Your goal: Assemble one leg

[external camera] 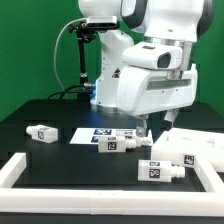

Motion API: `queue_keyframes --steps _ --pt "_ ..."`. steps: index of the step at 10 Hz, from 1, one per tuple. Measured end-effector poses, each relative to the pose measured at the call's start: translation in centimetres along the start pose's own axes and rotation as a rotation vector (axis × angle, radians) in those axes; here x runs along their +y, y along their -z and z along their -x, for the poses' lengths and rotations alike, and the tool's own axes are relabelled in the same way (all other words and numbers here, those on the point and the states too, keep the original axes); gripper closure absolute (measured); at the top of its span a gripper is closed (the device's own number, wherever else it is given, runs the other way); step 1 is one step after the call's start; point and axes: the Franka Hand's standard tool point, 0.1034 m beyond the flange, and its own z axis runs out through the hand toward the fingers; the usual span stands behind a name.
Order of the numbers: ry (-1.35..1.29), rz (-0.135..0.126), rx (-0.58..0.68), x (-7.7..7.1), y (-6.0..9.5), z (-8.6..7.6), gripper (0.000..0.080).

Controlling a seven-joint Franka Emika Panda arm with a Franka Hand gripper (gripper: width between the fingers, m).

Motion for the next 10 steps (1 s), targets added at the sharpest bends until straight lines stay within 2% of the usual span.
queue_keyframes --steps 5,6,8,10 --pt "0.006 -0.001 0.002 -0.1 -0.2 0.0 0.0150" --pt "0.072 0.016 0.042 -0.2 -0.8 -0.4 0.0150" --pt "0.182 0.011 0.056 -0.8 -2.7 -0.5 0.0150" --pt "0.153 -0.029 0.055 -2.2 -5.1 -0.4 0.0150"
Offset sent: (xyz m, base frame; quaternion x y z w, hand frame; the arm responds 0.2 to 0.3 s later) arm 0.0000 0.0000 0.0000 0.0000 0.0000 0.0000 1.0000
